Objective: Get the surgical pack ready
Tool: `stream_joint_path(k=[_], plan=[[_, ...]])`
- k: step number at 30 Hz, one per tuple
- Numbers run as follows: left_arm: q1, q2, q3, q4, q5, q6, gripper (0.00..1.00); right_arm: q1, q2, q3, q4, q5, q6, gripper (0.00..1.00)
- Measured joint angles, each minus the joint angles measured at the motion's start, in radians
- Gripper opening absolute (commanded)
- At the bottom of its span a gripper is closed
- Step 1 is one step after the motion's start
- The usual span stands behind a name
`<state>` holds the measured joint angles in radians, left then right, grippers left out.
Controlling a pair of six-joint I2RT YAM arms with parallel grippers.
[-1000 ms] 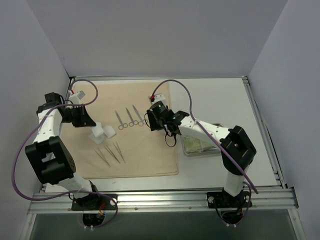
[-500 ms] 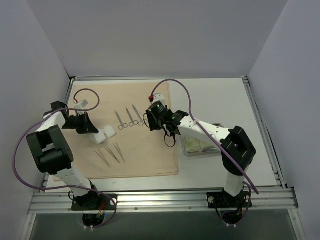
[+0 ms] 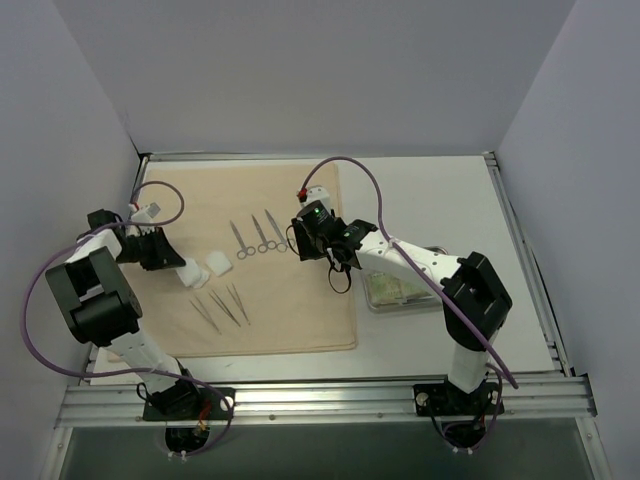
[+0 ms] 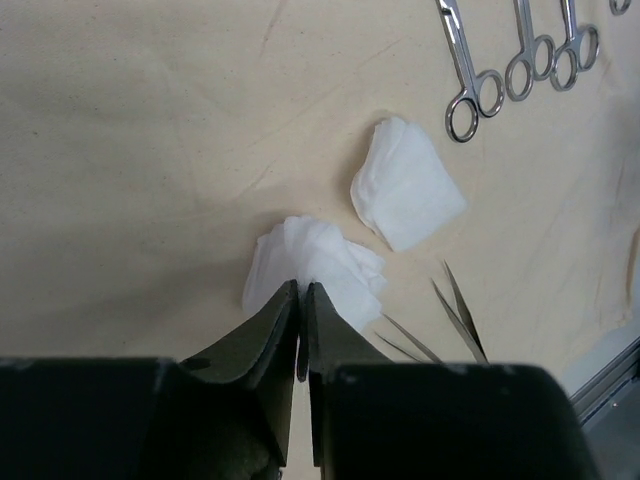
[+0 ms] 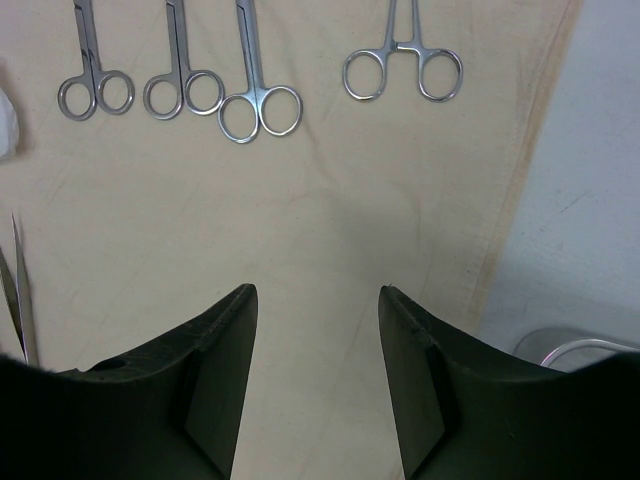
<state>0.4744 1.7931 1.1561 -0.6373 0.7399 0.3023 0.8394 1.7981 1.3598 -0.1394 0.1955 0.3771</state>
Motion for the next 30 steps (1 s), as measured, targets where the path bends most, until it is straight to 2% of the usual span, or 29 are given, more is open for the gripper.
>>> stream_joint_path(k=[1,5,16,22,30], plan=[[-0.002,0.006,0.0,0.001,-0.002,0.003,0.36,0.0,0.0,0.0,-0.001,0.0,0.0,0.48],[-0.007,0.019,-0.004,0.003,-0.019,0.001,0.5,0.0,0.0,0.0,-0.001,0.003,0.0,0.48],[-0.068,0.047,-0.003,0.005,-0.194,-0.002,0.5,0.002,0.0,0.0,-0.001,0.006,0.0,0.48],[-0.142,0.047,0.002,0.003,-0.229,0.024,0.49,0.003,0.0,0.002,-0.004,0.005,0.0,0.48],[-0.175,0.052,0.015,-0.005,-0.277,0.031,0.48,0.006,0.0,0.01,-0.008,0.006,-0.004,0.48]])
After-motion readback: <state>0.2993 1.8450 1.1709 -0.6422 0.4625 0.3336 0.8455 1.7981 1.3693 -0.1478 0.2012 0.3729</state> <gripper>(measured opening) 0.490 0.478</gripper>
